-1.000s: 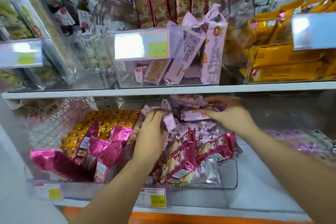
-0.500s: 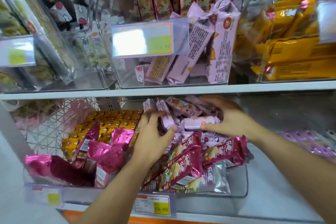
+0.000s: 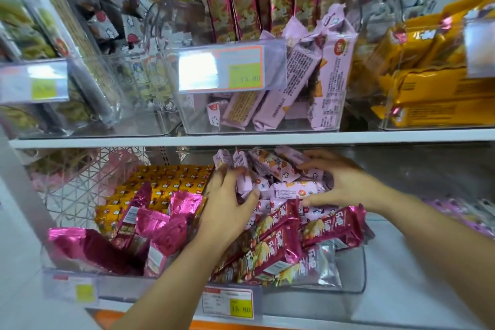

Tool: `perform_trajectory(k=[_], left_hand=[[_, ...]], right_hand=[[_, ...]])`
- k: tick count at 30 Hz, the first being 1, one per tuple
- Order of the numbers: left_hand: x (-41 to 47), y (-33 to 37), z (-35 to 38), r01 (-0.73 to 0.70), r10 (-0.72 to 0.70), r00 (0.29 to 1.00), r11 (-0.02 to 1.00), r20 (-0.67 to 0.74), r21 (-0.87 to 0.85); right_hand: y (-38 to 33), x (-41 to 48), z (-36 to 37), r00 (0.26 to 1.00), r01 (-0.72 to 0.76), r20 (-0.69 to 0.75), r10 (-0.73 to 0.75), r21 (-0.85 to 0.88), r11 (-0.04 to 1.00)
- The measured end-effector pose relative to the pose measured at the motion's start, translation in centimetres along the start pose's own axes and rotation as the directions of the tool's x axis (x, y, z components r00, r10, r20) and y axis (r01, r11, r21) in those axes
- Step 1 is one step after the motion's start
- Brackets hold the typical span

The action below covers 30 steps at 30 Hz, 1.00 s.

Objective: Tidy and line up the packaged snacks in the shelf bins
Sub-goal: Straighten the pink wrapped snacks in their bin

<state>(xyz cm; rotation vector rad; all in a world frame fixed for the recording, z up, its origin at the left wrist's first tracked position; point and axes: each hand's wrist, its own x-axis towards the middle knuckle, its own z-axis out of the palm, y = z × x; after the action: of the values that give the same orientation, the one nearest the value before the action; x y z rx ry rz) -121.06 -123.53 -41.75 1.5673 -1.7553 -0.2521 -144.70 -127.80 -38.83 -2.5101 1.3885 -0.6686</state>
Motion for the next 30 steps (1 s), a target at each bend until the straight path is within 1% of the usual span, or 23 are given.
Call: perform_trajectory(k=[3,6,11,15,18,20,24,26,28,30], left_hand=[[-0.5,0.9,-0.4,-0.039,0.039,0.999,0.999,0.001,0.001],[-1.0,2.2,-1.1,-0.057,0.057,0.997,0.998,0.041,-0.007],[-2.6,5.1,-3.8,-0.16,0.171,0.98,0.981,0.104,-0.109],[-3.8,7.4,-7.0,-0.223,0.247,0.959,0.96,0.139,-0.171],[-4.5,9.4,-9.9,-0.297,0.321,0.942,0.932,0.093,-0.208],[-4.7,10.7,-11.8,-0.334,0.358,0.932,0.91,0.06,-0.244],[-3.6,13.2,-15.5,-0.418,0.431,0.902,0.874,0.0,-0.248],[-2.4,14.1,-17.2,-0.444,0.452,0.891,0.858,-0.029,-0.26],[-0.8,14.8,-18.6,-0.467,0.47,0.882,0.853,-0.045,-0.232],[1.3,15.3,-19.6,-0.469,0.473,0.881,0.864,-0.022,-0.185]], right_hand=[[-0.7,-0.8,-1.3,0.999,-0.033,-0.009,0.034,0.049,0.998],[-1.5,-1.6,-2.4,0.999,-0.046,-0.013,0.046,0.029,0.999],[-3.9,-4.0,-5.2,0.996,-0.088,-0.005,0.088,0.019,0.996],[-7.8,-6.4,-8.1,0.998,-0.05,0.034,0.052,-0.05,0.997],[-11.4,-7.3,-10.8,1.0,-0.006,0.029,0.007,-0.049,0.999],[-13.6,-7.5,-12.8,1.0,0.021,0.002,-0.021,-0.054,0.998],[-16.4,-6.7,-16.3,0.993,0.07,-0.099,-0.072,-0.025,0.997],[-17.1,-6.0,-17.8,0.986,0.077,-0.143,-0.087,-0.069,0.995],[-17.4,-5.2,-19.1,0.977,0.08,-0.186,-0.104,-0.13,0.988],[-17.6,-4.3,-20.2,0.969,0.068,-0.214,-0.122,-0.241,0.968]])
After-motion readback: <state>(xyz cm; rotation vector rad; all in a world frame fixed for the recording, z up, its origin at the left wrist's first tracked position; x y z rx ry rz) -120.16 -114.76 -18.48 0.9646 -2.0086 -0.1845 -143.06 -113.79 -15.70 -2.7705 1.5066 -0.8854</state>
